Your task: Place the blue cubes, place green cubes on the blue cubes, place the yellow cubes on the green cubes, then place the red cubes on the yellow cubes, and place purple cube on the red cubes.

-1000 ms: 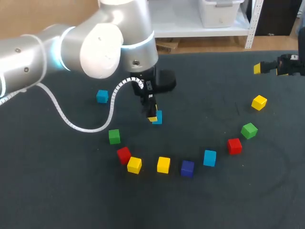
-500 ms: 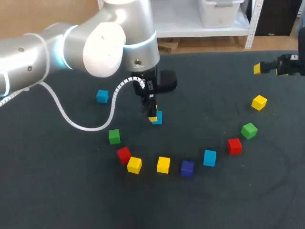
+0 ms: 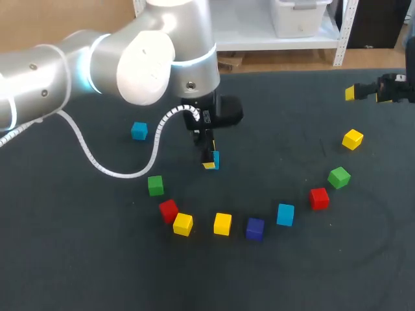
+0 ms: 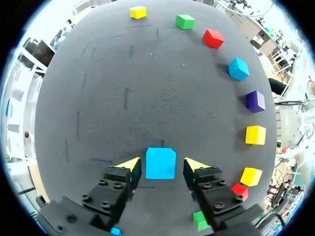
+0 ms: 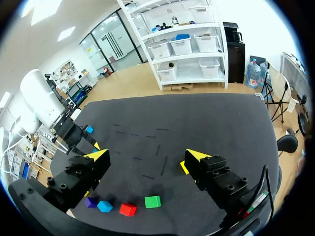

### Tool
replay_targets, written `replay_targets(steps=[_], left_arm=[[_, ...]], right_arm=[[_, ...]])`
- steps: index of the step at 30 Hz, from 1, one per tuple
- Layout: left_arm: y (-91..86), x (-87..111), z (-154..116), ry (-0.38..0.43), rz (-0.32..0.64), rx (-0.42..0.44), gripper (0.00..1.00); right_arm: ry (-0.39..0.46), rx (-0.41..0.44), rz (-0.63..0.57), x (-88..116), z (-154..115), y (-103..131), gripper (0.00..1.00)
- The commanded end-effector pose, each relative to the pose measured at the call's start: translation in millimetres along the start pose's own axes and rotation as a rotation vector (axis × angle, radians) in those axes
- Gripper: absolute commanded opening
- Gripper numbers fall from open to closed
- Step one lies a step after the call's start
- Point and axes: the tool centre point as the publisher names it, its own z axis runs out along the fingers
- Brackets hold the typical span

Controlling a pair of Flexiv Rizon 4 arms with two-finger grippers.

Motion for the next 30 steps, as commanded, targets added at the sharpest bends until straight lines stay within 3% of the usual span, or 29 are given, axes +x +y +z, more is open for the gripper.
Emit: replay_targets(steps=[1,5,8,21,26,28,30], left_arm=[[2.3,-1.3,-0.1,0.003,-0.003,0.002,0.59],[2.9,-1.8,0.7,0.007,-0.001,0.005,0.59],[5.1,-2.1,1.0,0.01,0.0,0.005,0.45],[8.6,-6.5,4.5,0.017,0.0,0.0,0.42],[8.6,-5.5,5.8,0.023,-0.014,0.001,0.38],[8.8,-5.3,5.8,0.024,-0.021,0.0,0.31],[8.9,-5.2,5.9,0.026,-0.023,-0.001,0.3]], right_arm=[[0.0,0.0,0.0,0.0,0.0,0.0,1.0],[0.0,0.0,0.0,0.0,0.0,0.0,1.0],[0.0,0.0,0.0,0.0,0.0,0.0,1.0],[0.0,0.0,0.0,0.0,0.0,0.0,1.0],[0.0,0.0,0.0,0.0,0.0,0.0,1.0],[0.0,0.0,0.0,0.0,0.0,0.0,1.0],[0.0,0.0,0.0,0.0,0.0,0.0,1.0]])
